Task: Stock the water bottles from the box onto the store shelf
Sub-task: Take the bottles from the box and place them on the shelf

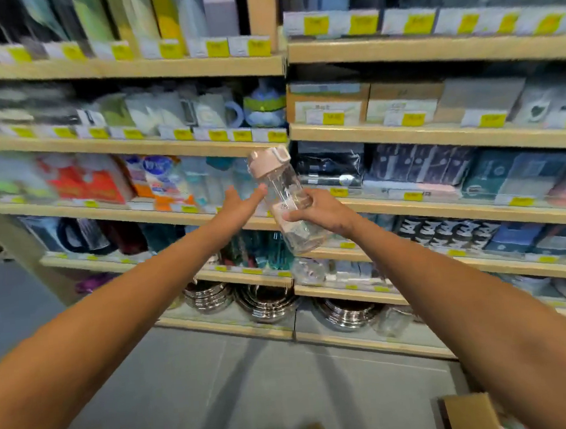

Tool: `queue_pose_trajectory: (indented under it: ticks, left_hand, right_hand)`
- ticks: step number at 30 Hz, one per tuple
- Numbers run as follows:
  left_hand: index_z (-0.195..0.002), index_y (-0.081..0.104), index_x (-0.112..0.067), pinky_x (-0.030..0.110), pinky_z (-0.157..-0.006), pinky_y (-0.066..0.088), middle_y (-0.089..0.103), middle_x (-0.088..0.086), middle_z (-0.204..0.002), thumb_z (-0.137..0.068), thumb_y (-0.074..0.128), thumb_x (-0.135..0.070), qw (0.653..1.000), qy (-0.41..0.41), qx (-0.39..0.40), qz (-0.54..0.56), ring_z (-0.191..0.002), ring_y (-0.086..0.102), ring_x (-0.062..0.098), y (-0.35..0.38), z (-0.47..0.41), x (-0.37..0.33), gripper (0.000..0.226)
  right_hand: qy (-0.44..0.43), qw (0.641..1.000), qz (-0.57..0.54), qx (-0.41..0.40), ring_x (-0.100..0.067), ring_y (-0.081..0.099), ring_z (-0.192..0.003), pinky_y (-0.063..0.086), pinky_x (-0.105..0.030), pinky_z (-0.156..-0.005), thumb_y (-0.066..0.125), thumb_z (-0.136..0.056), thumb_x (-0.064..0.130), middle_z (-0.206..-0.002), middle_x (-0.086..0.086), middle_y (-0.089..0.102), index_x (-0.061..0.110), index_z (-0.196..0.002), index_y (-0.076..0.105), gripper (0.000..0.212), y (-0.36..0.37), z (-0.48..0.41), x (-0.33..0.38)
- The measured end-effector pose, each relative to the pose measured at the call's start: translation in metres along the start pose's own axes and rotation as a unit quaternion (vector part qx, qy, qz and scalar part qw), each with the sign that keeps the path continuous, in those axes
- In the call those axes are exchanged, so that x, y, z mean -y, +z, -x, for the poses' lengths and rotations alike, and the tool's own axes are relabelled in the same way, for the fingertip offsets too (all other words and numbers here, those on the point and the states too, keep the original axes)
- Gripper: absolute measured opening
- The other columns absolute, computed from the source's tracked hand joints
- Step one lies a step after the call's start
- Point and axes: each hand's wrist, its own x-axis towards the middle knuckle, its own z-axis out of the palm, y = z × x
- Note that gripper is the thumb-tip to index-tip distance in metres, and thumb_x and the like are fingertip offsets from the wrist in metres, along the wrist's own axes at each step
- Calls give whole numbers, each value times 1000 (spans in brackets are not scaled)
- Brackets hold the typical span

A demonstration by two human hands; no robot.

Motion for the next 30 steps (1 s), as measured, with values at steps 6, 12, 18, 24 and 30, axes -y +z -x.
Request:
queue_pose_trajectory:
  ticks: [6, 12, 18, 24, 30]
  left_hand:
    - [-145, 27, -16, 39, -92, 43, 44, 4, -141, -88, 54, -55, 987, 60, -1, 150, -121, 51, 23, -69, -48, -40, 74]
    - [-103, 60, -10, 19, -59, 50, 62, 2, -90, -95, 48, -44, 979, 168, 9, 118, -72, 60, 9, -147, -106, -87, 37]
    - [-108, 61, -13, 41, -91, 52, 66, 10, -112, -91, 49, -53, 964, 237, -50, 106, -102, 63, 25, -212, -167, -144, 45]
    - [-83, 50, -15, 26, -55, 41, 50, -2, -68, -97, 41, -46, 925, 309, -155, 158, -61, 49, 10, -274, -216, -194, 35]
    - [-107, 60, -17, 21, -54, 50, 65, 1, -86, -98, 31, -53, 909, 332, -103, 231, -64, 68, 8, -348, -244, -225, 47]
  right_hand:
    - [-87, 994, -72, -6, -27, 62, -107, 54, -43, -89, 77, -71, 46, -118, -12, 62, 2, -128, 52, 76, 13, -76, 92]
    - [-113, 988, -107, -10, -19, 61, -81, 48, -35, -68, 69, -84, 41, -95, -8, 65, 15, -91, 54, 30, 17, -158, 160]
    - [-187, 974, -121, -46, -13, 58, -69, 48, -23, -53, 63, -90, 28, -92, -7, 60, 8, -109, 54, 30, 2, -229, 240]
    - [-283, 948, -65, -129, -15, 60, -66, 44, -26, -53, 65, -65, 65, -93, -9, 65, 18, -96, 51, 58, -8, -295, 329]
    - [-346, 929, -34, -127, -11, 56, -52, 45, -22, -45, 66, -81, 50, -85, -5, 64, 17, -90, 51, 37, -3, -333, 416]
